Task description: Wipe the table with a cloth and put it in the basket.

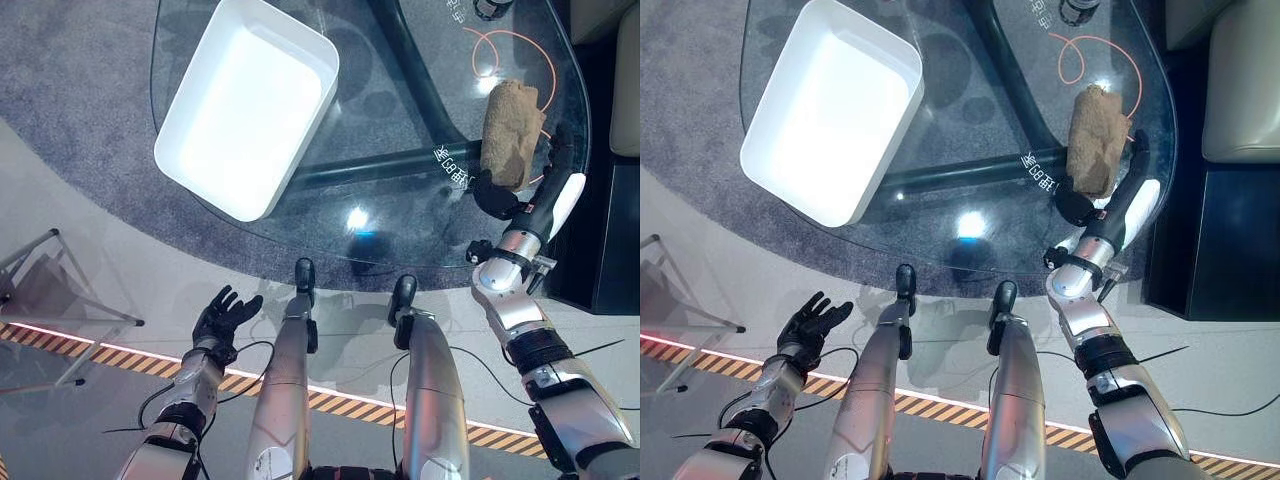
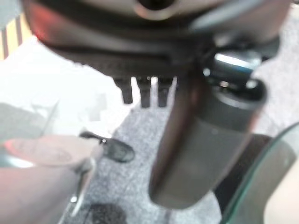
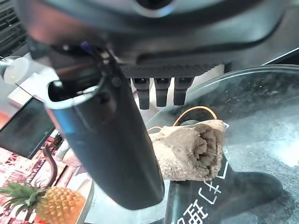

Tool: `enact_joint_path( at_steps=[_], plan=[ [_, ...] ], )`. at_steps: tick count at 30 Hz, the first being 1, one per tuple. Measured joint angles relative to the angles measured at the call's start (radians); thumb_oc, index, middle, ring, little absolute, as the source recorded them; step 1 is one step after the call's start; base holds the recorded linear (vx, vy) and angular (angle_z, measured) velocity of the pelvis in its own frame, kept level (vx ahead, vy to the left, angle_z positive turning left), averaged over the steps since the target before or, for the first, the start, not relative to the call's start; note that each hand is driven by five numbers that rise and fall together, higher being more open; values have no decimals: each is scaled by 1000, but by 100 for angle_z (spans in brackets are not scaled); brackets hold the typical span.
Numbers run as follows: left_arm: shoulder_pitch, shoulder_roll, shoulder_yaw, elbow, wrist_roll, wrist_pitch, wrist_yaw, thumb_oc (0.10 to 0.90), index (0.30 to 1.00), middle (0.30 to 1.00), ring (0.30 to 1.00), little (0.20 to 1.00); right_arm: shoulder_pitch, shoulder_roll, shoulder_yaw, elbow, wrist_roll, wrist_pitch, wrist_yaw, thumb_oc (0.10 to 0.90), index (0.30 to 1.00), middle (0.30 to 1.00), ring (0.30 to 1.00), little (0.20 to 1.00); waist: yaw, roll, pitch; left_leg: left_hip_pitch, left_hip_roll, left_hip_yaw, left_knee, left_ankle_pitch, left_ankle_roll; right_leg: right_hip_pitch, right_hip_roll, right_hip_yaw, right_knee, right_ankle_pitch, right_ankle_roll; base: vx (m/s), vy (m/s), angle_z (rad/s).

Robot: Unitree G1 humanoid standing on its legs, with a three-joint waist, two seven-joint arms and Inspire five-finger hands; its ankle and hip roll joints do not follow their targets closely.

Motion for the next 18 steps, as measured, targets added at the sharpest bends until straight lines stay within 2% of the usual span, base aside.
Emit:
enact_joint_path(
  at_steps=[2,10,18],
  plan=[
    [-5,0,-17,6,0,0,-1,800,900,900,900,900,-42,0,11,32,4,20,0,800,900,900,900,900,2,1,0,1,0,0,1,2,-2,0,-1,0,3,0,0,0,0,0],
    [-11,0,-28,6,1,6,-1,800,900,900,900,900,-86,0,14,123,80,30,4,800,900,900,900,900,28,3,0,2,-1,-3,1,5,-1,0,-3,-3,12,-3,-5,3,-1,0],
    [-13,0,-47,6,3,16,0,800,900,900,900,900,-130,2,14,183,116,47,12,800,900,900,900,900,28,6,-1,3,-6,-7,3,8,-1,-1,-9,-5,24,-10,-10,6,-2,2]
  ],
)
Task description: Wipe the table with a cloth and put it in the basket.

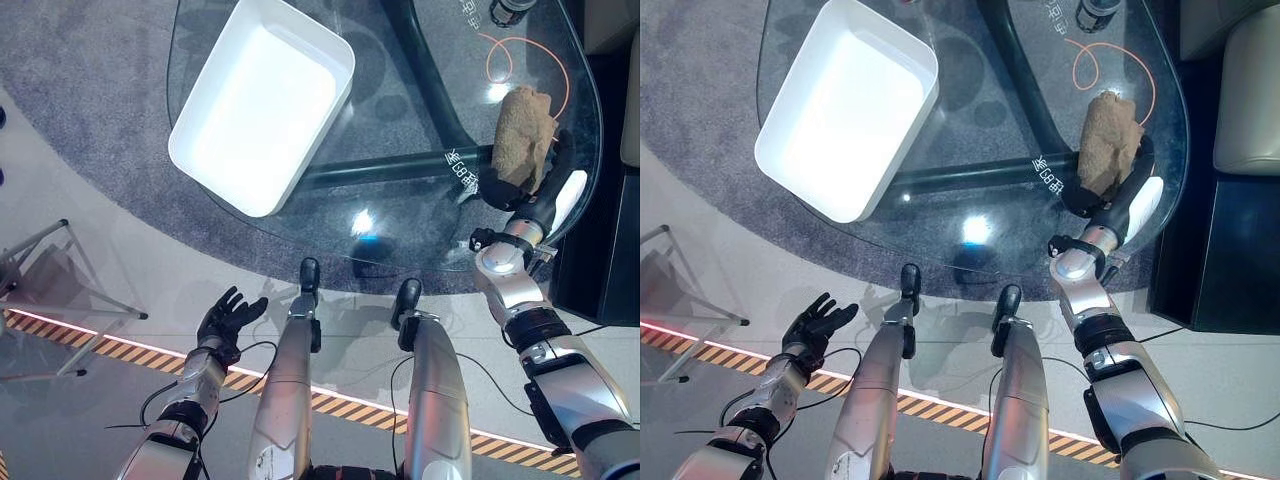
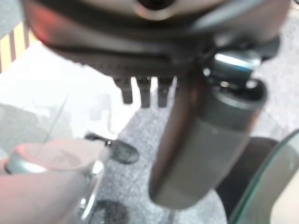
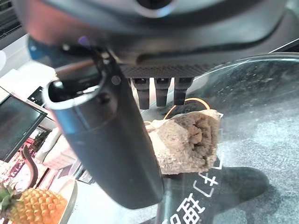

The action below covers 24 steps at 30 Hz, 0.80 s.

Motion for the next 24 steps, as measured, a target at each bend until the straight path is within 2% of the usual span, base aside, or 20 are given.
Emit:
enact_joint_path(
  at_steps=[9,12,24],
  plan=[
    [-7,0,-16,1,4,13,0,800,900,900,900,900,-62,1,0,95,81,38,46,800,900,900,900,900,3,13,0,0,-2,-2,0,3,-3,0,-3,-1,5,0,4,0,0,0],
    [-19,0,-19,1,5,14,0,800,900,900,900,900,-66,1,1,126,80,53,78,800,900,900,900,900,9,21,1,0,-3,-4,0,4,-2,0,-4,-2,8,0,3,0,0,0],
    [-30,-1,-24,3,5,15,0,800,900,900,900,900,-133,-3,29,172,61,149,92,800,900,900,900,900,11,21,1,3,-2,-7,0,9,-7,-2,-4,-2,18,-4,-4,0,0,0]
  ],
)
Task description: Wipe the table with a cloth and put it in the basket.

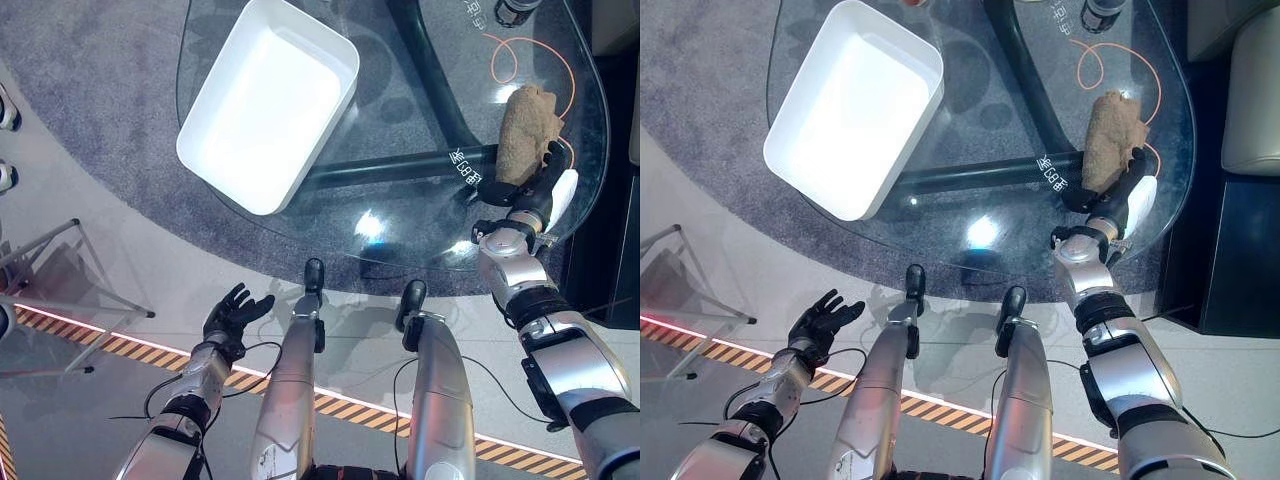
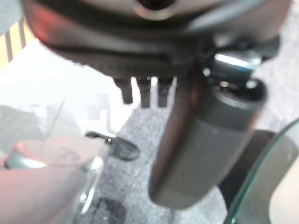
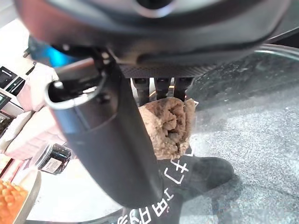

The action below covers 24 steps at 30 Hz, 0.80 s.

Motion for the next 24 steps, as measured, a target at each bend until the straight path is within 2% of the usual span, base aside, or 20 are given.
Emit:
enact_joint_path(
  at_steps=[1,2,4,13,20,24],
  plan=[
    [0,0,0,0,0,0,0,800,900,900,900,900,-2,0,0,1,-3,3,1,800,900,900,900,900,1,0,0,0,0,0,0,0,0,0,0,-1,0,0,0,0,0,0],
    [0,0,0,0,0,0,0,800,900,900,900,900,-3,0,0,1,-3,6,1,641,764,764,764,741,2,0,0,0,0,0,0,0,0,0,0,-1,0,0,0,0,0,0],
    [0,0,-3,0,0,0,0,800,900,900,900,900,-23,-2,1,38,-19,20,6,100,300,300,300,200,7,0,0,0,0,-1,0,1,-1,0,0,-1,1,0,0,0,0,0],
    [-3,3,-33,7,0,12,0,800,900,900,900,900,-102,-53,15,163,-20,70,78,100,300,300,300,200,18,5,-2,10,1,-15,-5,9,-6,7,-1,-11,19,-9,-5,17,-6,3],
    [-7,2,-33,-1,1,25,0,800,900,900,900,900,-108,-48,16,183,-20,69,92,100,300,300,300,200,17,10,-2,10,5,-29,-1,3,-13,12,0,-25,27,-31,-11,-14,-6,3],
    [-21,2,-34,-1,1,29,1,800,900,900,900,900,-112,-49,15,183,-19,70,92,100,300,300,300,200,16,10,-2,6,5,-30,-3,8,-12,7,1,-26,27,-22,-14,-20,-1,0]
  ],
)
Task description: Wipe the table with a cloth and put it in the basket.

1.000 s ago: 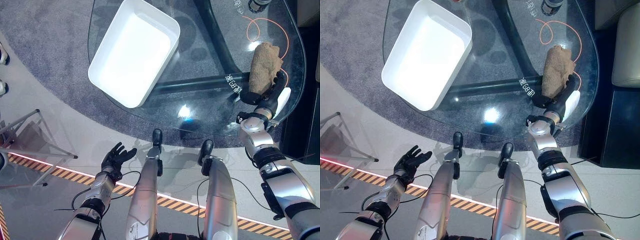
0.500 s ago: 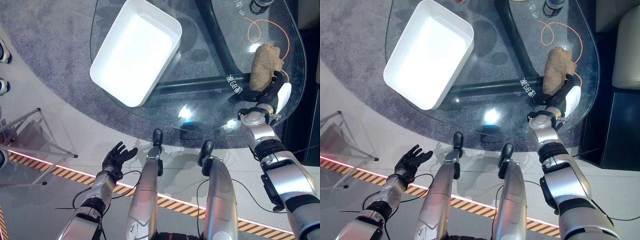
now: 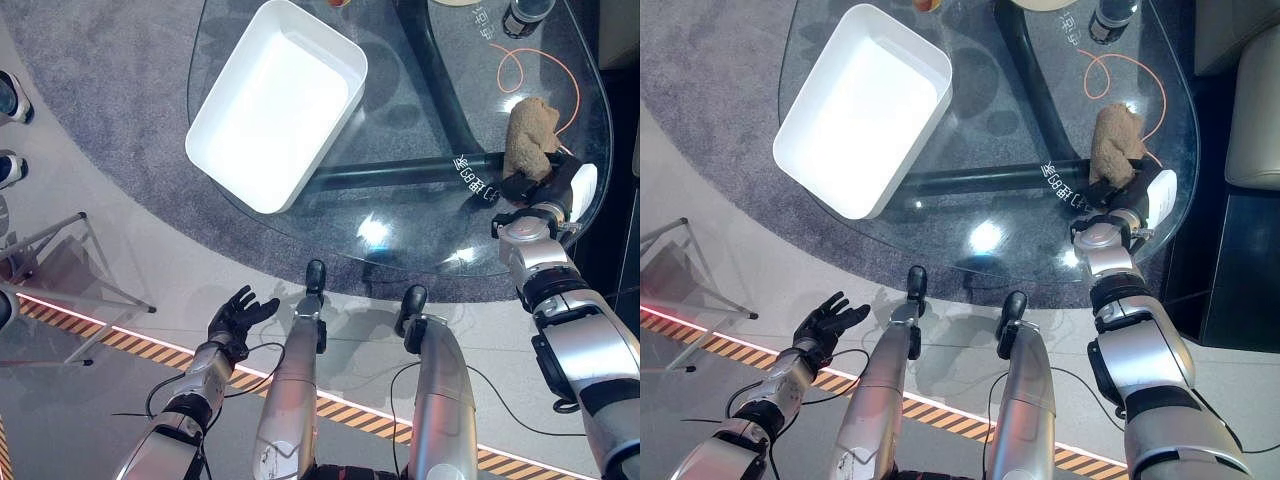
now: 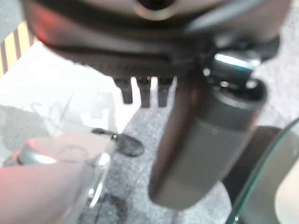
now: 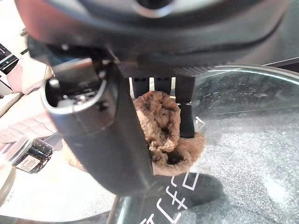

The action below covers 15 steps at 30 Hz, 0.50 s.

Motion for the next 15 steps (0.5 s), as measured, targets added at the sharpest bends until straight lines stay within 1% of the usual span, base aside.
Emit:
enact_joint_path(
  at_steps=[13,15],
  plan=[
    [-16,0,0,-1,10,6,0,800,900,900,900,900,-4,-2,1,-10,-1,-2,1,100,300,300,300,200,-2,0,0,-11,0,-2,-1,-3,-4,-9,1,-1,-3,-5,1,0,0,0],
    [-16,0,0,-2,10,7,1,800,900,900,900,900,-2,-6,8,-32,-5,12,8,100,300,300,300,200,-4,0,0,-13,1,-2,-2,-3,-5,-12,2,-1,-4,-4,1,0,0,0]
  ],
)
